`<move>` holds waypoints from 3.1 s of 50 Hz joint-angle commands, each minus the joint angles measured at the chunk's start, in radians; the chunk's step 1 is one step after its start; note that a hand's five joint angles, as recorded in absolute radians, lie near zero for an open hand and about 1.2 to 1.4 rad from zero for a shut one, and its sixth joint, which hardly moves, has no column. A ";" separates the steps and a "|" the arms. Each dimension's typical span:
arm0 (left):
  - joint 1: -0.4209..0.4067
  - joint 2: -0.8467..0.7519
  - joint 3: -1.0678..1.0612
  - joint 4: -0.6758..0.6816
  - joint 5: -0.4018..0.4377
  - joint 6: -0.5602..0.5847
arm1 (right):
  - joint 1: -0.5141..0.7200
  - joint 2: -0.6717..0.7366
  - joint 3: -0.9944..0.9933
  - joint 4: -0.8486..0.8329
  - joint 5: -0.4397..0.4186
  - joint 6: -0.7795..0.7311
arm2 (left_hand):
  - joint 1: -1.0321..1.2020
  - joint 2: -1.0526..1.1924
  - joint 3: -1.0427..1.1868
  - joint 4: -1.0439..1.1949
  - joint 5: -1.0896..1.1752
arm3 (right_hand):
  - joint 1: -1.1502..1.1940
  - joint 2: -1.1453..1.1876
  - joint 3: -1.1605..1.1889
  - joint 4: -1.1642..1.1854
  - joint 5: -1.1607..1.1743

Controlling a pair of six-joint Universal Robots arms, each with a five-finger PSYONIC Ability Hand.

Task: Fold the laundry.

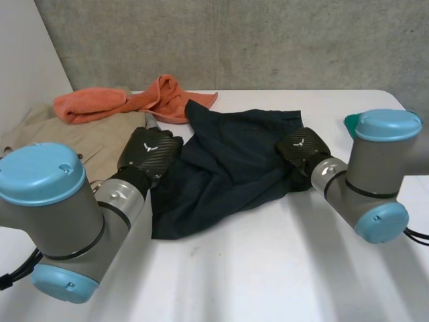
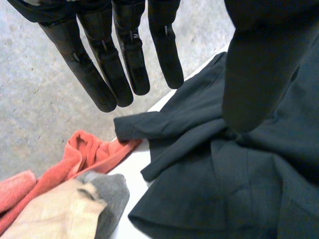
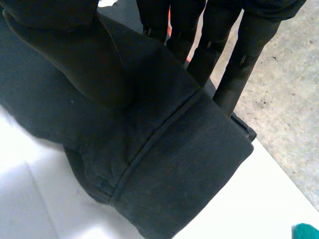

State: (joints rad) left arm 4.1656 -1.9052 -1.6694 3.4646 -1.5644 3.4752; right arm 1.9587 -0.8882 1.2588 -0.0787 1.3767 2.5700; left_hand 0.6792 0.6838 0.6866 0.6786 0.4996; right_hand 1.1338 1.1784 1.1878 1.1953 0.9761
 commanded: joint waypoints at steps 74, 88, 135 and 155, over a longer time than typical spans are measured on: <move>-0.019 -0.405 0.599 -0.486 -0.088 0.045 | 0.020 0.382 -0.567 0.211 -0.076 -0.119 | -0.102 -0.106 -0.109 -0.101 -0.097 | -0.507 -0.552 -0.561 -0.569 -0.524; -0.076 -0.327 0.451 -0.496 -0.114 -0.027 | 0.023 0.236 -0.477 0.232 -0.076 -0.022 | 0.010 0.005 0.002 0.010 0.015 | 0.262 0.218 0.209 0.201 0.246; -0.010 -0.385 0.754 -0.532 -0.263 0.064 | -0.009 -0.035 -0.222 0.304 -0.030 0.052 | 0.717 0.713 0.710 0.718 0.722 | 0.262 0.218 0.209 0.201 0.246; 0.123 0.023 0.979 -0.953 0.090 -0.036 | -0.089 -0.342 -0.423 0.655 -0.033 0.042 | 0.717 0.713 0.710 0.718 0.722 | 0.262 0.218 0.209 0.201 0.246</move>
State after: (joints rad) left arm 4.2531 -1.8376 -0.7772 2.6666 -1.5498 3.4461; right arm 1.8713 -1.1842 0.8388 0.4759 1.3593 2.6271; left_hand 1.1540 1.1940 1.1882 1.1988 0.9659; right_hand 1.0723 1.1741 1.1935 1.1990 1.0129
